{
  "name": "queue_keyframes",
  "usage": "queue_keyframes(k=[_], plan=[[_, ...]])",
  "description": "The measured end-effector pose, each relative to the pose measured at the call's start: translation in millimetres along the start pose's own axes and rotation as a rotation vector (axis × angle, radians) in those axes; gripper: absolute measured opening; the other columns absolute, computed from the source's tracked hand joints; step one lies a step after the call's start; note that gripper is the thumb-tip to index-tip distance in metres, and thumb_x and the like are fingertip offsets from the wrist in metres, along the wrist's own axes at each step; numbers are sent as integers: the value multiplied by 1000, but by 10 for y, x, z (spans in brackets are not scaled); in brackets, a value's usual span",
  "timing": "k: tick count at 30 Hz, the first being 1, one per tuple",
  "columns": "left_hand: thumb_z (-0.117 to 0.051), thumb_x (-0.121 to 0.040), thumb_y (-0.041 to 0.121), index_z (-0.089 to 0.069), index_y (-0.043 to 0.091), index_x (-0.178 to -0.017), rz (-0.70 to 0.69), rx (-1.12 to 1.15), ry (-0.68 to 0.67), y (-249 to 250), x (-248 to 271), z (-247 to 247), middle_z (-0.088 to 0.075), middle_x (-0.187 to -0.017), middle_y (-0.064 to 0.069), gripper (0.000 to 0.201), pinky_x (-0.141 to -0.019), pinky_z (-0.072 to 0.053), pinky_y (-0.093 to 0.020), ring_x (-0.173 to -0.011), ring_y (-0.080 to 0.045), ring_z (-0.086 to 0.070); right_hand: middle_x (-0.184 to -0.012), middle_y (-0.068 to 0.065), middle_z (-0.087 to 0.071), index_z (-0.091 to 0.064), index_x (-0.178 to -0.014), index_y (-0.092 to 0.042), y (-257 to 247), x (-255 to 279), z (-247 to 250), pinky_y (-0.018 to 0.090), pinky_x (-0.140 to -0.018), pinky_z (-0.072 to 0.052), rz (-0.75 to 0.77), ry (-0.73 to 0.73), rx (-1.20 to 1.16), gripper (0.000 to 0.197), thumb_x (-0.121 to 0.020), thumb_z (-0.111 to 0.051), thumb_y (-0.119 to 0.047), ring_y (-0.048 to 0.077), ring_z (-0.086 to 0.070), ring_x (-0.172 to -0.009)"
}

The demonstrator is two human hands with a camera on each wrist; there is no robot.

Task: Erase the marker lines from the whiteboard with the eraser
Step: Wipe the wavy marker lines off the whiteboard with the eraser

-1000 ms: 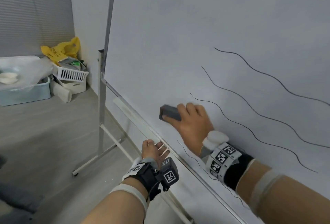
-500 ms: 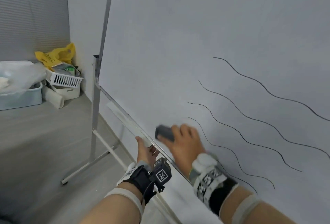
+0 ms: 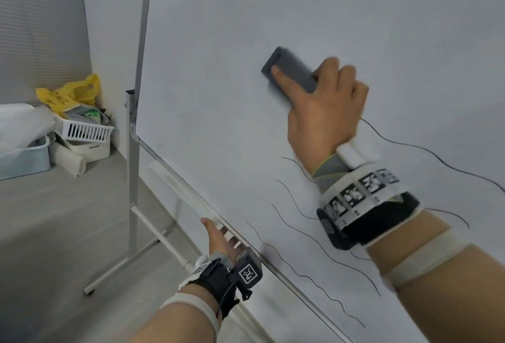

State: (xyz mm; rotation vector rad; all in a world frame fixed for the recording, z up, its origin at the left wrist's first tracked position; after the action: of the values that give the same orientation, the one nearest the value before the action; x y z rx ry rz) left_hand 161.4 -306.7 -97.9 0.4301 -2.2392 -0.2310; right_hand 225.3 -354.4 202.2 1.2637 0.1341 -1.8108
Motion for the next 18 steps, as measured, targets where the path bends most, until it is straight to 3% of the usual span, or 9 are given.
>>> queue_keyframes(k=[2, 4, 6, 9, 11, 13, 16, 18], plan=[[-21, -68, 97, -28, 22, -155, 16, 16, -31, -41, 0, -28, -30, -161, -14, 115, -114, -27, -63, -145, -40, -31, -111, 11, -49, -54, -140, -44, -160, 448, -204, 41, -78, -28, 118, -81, -38, 73, -76, -54, -9, 32, -46, -94], [-20, -70, 96, -37, 17, -150, 20, 41, -46, -63, -41, -32, -39, -155, -14, 114, -113, -30, -61, -140, -40, -39, -114, 10, -43, -56, -139, -39, -341, 1129, -420, 43, -81, -31, 306, -250, -98, 66, -80, -42, -13, 33, -45, -96], [-17, -70, 96, -50, 11, -136, 23, 40, -75, -61, -76, -22, -52, -141, -18, 112, -110, -35, -61, -129, -42, -50, -116, 8, -45, -58, -137, -34, -462, 1777, -538, 43, -85, -35, 448, -439, -134, 60, -81, -42, -21, 33, -46, -99], [-14, -73, 95, -53, 12, -137, 7, 1, -87, -75, -169, 63, -57, -133, -20, 112, -104, -40, -60, -107, -40, -59, -113, 5, -53, -64, -129, -32, -512, 2300, -624, 42, -88, -35, 508, -584, -184, 54, -82, -38, -29, 30, -49, -96], [-15, -74, 94, -50, 20, -137, 14, -3, -105, -97, -140, 75, -56, -130, -21, 103, -102, -40, -64, -106, -42, -59, -111, 3, -52, -64, -129, -34, -488, 2263, -606, 42, -90, -35, 533, -533, -186, 51, -81, -46, -29, 29, -49, -96], [-19, -73, 94, -46, 29, -137, 15, 26, -85, -139, -88, 68, -53, -136, -21, 96, -103, -35, -70, -116, -46, -57, -112, 4, -51, -59, -135, -37, -444, 2021, -526, 43, -90, -35, 492, -432, -191, 56, -81, -52, -28, 31, -48, -97], [-24, -68, 97, -43, 26, -142, 37, 77, -68, -242, -63, 65, -47, -149, -16, 104, -103, -31, -73, -130, -46, -48, -112, 8, -50, -58, -137, -44, -207, 1228, -286, 43, -83, -30, 288, -158, -115, 62, -81, -57, -19, 31, -44, -95], [-20, -70, 96, -33, 23, -152, 57, 59, -72, -307, -24, 51, -36, -158, -11, 111, -112, -24, -68, -142, -40, -35, -113, 10, -52, -57, -136, -48, 60, 626, -68, 41, -83, -27, 143, -28, -62, 70, -75, -62, -14, 30, -44, -97]])
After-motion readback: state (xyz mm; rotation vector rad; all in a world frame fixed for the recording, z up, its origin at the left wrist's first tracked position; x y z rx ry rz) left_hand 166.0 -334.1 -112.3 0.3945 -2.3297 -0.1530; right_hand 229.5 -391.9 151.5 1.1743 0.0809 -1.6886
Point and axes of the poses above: each hand's wrist, its own x-axis away from the middle knuckle, its own z-axis out of the back of the hand, y = z × x, the point moved 1 cm from there along -x, towards the middle knuckle
